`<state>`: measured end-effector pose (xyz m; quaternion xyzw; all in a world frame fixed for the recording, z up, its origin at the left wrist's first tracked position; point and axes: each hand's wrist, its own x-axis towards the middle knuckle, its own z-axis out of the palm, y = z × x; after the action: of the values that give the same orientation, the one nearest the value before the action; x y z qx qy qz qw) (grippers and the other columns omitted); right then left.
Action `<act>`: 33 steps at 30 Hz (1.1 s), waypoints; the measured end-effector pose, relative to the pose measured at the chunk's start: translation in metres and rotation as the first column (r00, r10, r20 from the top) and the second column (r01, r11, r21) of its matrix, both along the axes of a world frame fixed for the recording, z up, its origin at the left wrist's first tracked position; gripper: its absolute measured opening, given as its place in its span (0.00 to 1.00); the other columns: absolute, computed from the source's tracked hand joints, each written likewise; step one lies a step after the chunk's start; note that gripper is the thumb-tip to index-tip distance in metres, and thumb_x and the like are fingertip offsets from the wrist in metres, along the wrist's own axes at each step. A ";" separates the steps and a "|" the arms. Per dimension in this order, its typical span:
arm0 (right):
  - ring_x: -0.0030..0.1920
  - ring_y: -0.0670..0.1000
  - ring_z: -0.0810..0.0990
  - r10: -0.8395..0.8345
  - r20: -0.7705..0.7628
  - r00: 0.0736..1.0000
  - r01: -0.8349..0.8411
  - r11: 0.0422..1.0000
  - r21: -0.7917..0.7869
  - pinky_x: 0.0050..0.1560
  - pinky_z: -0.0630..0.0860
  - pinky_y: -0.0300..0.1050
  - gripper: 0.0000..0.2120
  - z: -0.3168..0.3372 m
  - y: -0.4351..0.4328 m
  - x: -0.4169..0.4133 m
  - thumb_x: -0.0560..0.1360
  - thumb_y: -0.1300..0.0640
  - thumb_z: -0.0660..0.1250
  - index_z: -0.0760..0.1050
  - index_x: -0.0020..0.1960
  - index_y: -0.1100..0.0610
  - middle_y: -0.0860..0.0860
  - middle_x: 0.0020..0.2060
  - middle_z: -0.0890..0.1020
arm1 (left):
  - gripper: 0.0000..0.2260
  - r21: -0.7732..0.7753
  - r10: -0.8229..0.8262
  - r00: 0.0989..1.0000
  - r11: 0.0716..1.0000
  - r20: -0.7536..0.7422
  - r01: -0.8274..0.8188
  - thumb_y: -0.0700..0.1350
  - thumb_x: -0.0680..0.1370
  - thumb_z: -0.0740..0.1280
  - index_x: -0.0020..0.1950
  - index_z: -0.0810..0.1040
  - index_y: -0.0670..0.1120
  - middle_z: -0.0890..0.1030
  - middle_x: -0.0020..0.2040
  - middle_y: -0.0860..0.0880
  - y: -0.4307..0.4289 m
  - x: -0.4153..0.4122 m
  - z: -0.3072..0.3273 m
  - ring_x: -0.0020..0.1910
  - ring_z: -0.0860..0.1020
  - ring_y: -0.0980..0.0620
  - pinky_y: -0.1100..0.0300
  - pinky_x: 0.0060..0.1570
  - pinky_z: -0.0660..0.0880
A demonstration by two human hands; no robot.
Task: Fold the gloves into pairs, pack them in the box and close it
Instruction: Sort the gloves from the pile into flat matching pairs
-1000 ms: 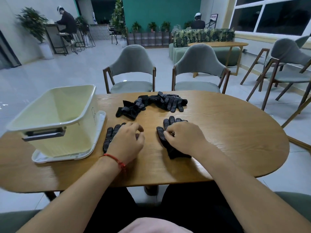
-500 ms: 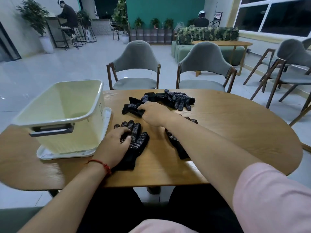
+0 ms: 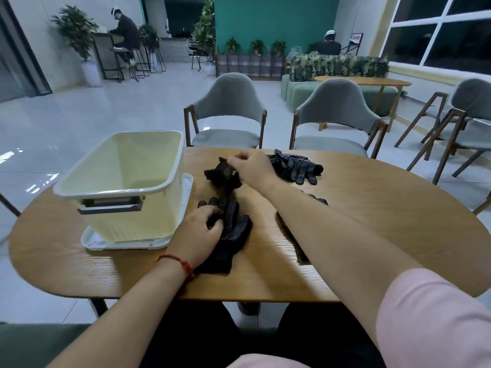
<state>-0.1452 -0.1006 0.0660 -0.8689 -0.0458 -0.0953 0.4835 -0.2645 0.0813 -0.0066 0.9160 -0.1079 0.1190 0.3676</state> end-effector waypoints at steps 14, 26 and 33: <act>0.54 0.49 0.79 -0.058 0.014 0.998 0.059 0.956 -0.288 0.53 0.73 0.46 0.08 -0.016 -0.059 -0.006 0.78 0.54 0.69 0.82 0.56 0.46 0.46 0.54 0.81 | 0.11 0.009 0.019 1.000 1.000 0.021 -0.019 0.47 0.81 0.68 0.63 0.82 0.53 0.81 0.61 0.57 -0.001 -0.001 -0.001 0.58 0.75 0.60 0.66 0.59 0.68; 0.66 0.53 0.79 0.271 -0.052 0.961 -0.243 0.743 -0.623 0.65 0.77 0.49 0.20 -0.025 0.002 -0.010 0.78 0.61 0.63 0.84 0.66 0.48 0.48 0.65 0.84 | 0.12 0.021 0.014 1.000 1.000 0.010 -0.014 0.47 0.81 0.67 0.65 0.82 0.53 0.81 0.64 0.57 0.000 -0.002 -0.001 0.61 0.75 0.60 0.66 0.60 0.67; 0.65 0.54 0.79 0.322 0.024 0.946 -0.165 0.546 -0.821 0.54 0.75 0.49 0.24 -0.029 0.019 -0.005 0.79 0.62 0.62 0.79 0.68 0.40 0.46 0.62 0.84 | 0.12 0.024 0.018 1.000 1.000 0.005 -0.018 0.46 0.81 0.68 0.65 0.83 0.50 0.81 0.64 0.55 -0.002 -0.001 0.001 0.63 0.77 0.56 0.66 0.59 0.67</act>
<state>-0.1506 -0.0812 0.0371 -0.9660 -0.2463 -0.0703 0.0365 -0.2660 0.0797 -0.0061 0.9210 -0.1020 0.1232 0.3553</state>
